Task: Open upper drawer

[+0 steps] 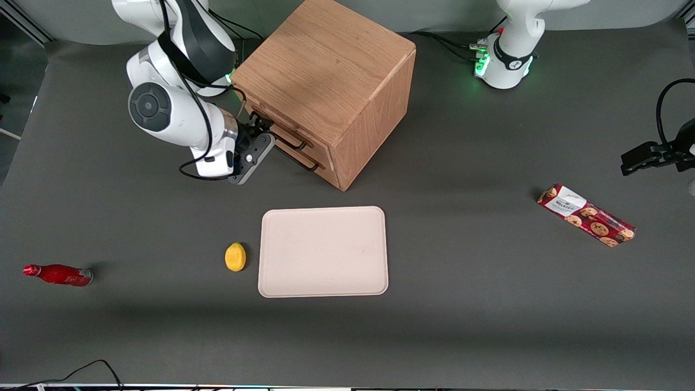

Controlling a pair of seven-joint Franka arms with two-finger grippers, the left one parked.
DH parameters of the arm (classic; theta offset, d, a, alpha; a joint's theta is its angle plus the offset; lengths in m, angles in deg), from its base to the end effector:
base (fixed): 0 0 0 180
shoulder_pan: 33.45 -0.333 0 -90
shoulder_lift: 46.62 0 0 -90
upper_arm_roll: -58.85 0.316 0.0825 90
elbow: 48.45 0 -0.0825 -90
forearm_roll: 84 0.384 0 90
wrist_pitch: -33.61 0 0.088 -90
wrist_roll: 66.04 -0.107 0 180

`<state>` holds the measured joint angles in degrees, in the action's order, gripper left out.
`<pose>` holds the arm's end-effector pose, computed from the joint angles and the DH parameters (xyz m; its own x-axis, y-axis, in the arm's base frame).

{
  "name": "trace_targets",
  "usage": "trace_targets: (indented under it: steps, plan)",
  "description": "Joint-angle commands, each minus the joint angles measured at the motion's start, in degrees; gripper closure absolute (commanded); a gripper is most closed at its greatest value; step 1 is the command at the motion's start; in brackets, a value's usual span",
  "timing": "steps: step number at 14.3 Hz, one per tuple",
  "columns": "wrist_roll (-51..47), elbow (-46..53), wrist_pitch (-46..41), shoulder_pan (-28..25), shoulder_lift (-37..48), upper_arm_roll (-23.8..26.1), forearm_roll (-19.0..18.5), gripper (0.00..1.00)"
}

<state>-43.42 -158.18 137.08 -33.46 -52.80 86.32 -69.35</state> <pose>0.4903 0.2719 0.4314 0.6887 0.7193 -0.0904 0.6585 -0.6728 -0.3373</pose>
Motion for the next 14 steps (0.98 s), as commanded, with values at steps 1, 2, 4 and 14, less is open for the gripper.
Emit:
trace_targets:
  steps: [1, 2, 4, 14]
  plan:
    - [1.7, -0.8, 1.4, -0.4, -0.8, -0.3, 1.8, 0.00]
    - [1.7, -1.0, 1.6, -0.7, -1.0, -0.1, 1.8, 0.00]
    - [1.7, -2.0, 2.4, -1.0, -1.1, 0.2, 1.8, 0.00]
    - [1.8, -5.9, 8.2, -1.0, -2.6, 2.0, 1.3, 0.00]
